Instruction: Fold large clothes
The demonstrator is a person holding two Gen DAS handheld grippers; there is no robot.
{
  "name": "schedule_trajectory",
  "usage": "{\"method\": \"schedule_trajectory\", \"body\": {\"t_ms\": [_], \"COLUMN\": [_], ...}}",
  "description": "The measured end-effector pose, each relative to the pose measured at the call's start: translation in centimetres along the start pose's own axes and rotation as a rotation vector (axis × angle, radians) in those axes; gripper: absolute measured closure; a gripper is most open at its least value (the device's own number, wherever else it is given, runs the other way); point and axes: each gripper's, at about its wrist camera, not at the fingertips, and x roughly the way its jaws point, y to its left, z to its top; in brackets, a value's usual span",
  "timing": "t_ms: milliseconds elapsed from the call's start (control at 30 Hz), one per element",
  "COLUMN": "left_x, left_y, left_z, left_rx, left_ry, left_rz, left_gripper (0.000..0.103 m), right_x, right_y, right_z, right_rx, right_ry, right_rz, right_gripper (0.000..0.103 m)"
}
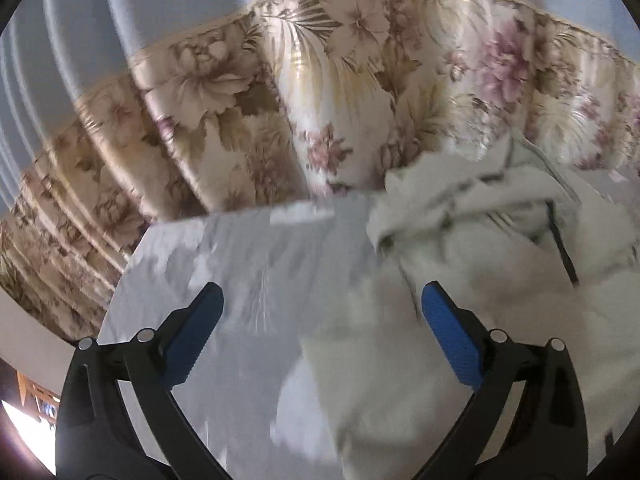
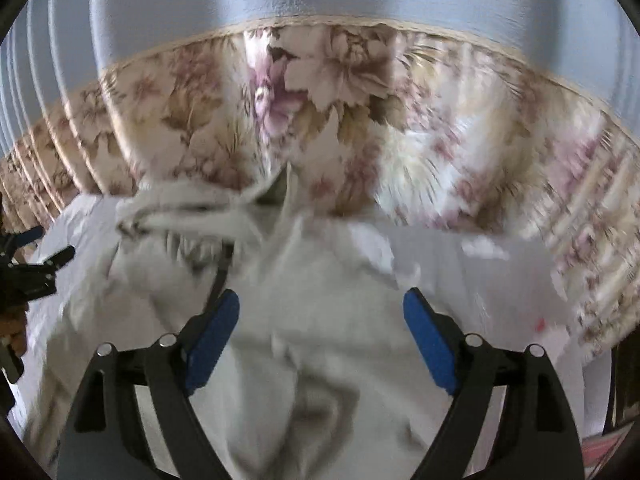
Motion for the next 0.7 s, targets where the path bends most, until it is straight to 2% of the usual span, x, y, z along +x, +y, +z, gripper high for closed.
{"method": "schedule_trajectory", "body": {"t_ms": [167, 267, 367, 400, 433, 500, 533, 600, 700], "left_x": [4.7, 7.8, 9.5, 9.7, 9.9, 10.7, 10.6, 9.2, 5.4], "left_y": [-0.8, -1.4, -1.8, -1.9, -2.0, -2.7, -2.9, -3.3, -3.0], "left_z": [3.3, 4.0, 4.6, 4.7, 4.9, 5.6, 5.8, 6.5, 7.6], "left_rx": [0.021, 0.016, -0.009, -0.011, -0.013, -0.006, -0.008, -0.006, -0.02], "left_ry": [0.012, 0.06, 0.061, 0.058, 0.054, 0.082, 0.072, 0.015, -0.091], "left_rz": [-0.016, -0.039, -0.089, -0.096, -0.121, -0.186, -0.191, -0.224, -0.283], "left_gripper": [0.004, 0.004, 0.005, 0.017, 0.048, 0.085, 0.09, 0.095, 0.096], "right_x": [5.0, 8.5, 12.7, 13.7, 14.8, 16.6, 17.1, 17.3, 15.7], "right_y": [1.3, 1.9, 1.9, 1.9, 2.0, 2.1, 2.2, 2.3, 2.6], "right_z": [4.3, 6.0, 7.5, 7.8, 8.2, 8.8, 9.1, 9.6, 10.0], "right_rx": [0.015, 0.043, 0.08, 0.082, 0.086, 0.099, 0.102, 0.115, 0.136], "right_ry": [0.036, 0.071, 0.127, 0.138, 0.153, 0.178, 0.184, 0.174, 0.125], "right_rz": [0.032, 0.061, 0.061, 0.053, 0.046, 0.053, 0.051, 0.06, 0.114], "right_gripper": [0.019, 0.019, 0.019, 0.019, 0.019, 0.019, 0.019, 0.019, 0.019]}}
